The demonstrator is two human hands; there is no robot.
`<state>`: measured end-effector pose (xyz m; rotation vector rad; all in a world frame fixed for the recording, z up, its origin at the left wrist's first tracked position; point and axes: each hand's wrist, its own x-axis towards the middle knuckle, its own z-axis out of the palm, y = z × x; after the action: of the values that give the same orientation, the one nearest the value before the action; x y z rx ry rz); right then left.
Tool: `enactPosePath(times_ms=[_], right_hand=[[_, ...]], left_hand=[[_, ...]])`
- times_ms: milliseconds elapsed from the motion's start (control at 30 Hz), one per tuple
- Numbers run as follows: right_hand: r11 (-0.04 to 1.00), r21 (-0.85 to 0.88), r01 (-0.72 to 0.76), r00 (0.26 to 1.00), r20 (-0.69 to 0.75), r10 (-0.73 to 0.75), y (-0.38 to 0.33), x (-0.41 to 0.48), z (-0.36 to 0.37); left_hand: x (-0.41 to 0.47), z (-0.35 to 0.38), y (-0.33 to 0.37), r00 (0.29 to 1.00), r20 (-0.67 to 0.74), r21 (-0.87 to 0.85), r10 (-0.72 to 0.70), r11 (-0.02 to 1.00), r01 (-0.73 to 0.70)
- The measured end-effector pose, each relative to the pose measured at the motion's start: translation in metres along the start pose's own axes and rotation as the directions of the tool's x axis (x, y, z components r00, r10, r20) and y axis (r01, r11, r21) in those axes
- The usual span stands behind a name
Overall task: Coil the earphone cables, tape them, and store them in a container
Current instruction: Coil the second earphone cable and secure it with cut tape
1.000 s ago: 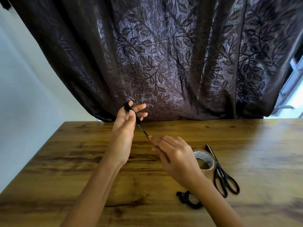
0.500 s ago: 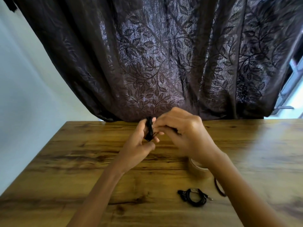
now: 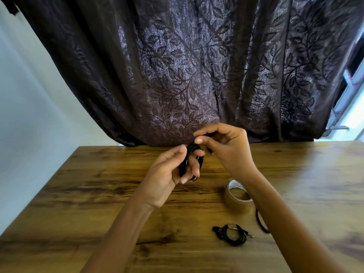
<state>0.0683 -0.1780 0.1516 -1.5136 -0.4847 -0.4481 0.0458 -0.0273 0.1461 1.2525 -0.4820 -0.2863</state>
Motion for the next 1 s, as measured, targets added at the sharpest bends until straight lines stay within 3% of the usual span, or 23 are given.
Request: enactPosePath(times_ms=[233, 400, 533, 700, 833, 1000], right_hand=[[0.992, 0.104, -0.07, 0.987, -0.136, 0.084, 0.018, -0.024, 0.013], [0.945, 0.248, -0.212, 0.968, -0.081, 0.238, 0.021, -0.042, 0.019], [0.945, 0.193, -0.264, 0.96, -0.038, 0.276, 0.021, -0.05, 0.017], [0.899, 0.224, -0.376, 0.919, -0.034, 0.393, 0.032, -0.056, 0.013], [0.816, 0.344, -0.466, 0.86, -0.04, 0.508, 0.043, -0.062, 0.012], [0.813, 0.258, -0.522, 0.829, -0.073, 0.555, 0.061, -0.072, 0.014]], left_hand=[[0.001, 0.004, -0.002, 0.994, -0.104, -0.223, -0.026, 0.975, 0.003], [0.002, -0.001, -0.01, 0.979, -0.195, -0.232, -0.059, 0.973, 0.013], [-0.001, -0.004, -0.019, 0.966, -0.23, -0.25, -0.115, 0.967, 0.055], [-0.004, -0.009, -0.032, 0.948, -0.251, -0.194, -0.197, 0.969, 0.15], [-0.007, -0.012, -0.045, 0.922, -0.287, -0.029, -0.26, 0.964, 0.263], [-0.011, -0.022, -0.065, 0.864, -0.344, -0.006, -0.368, 0.921, 0.39]])
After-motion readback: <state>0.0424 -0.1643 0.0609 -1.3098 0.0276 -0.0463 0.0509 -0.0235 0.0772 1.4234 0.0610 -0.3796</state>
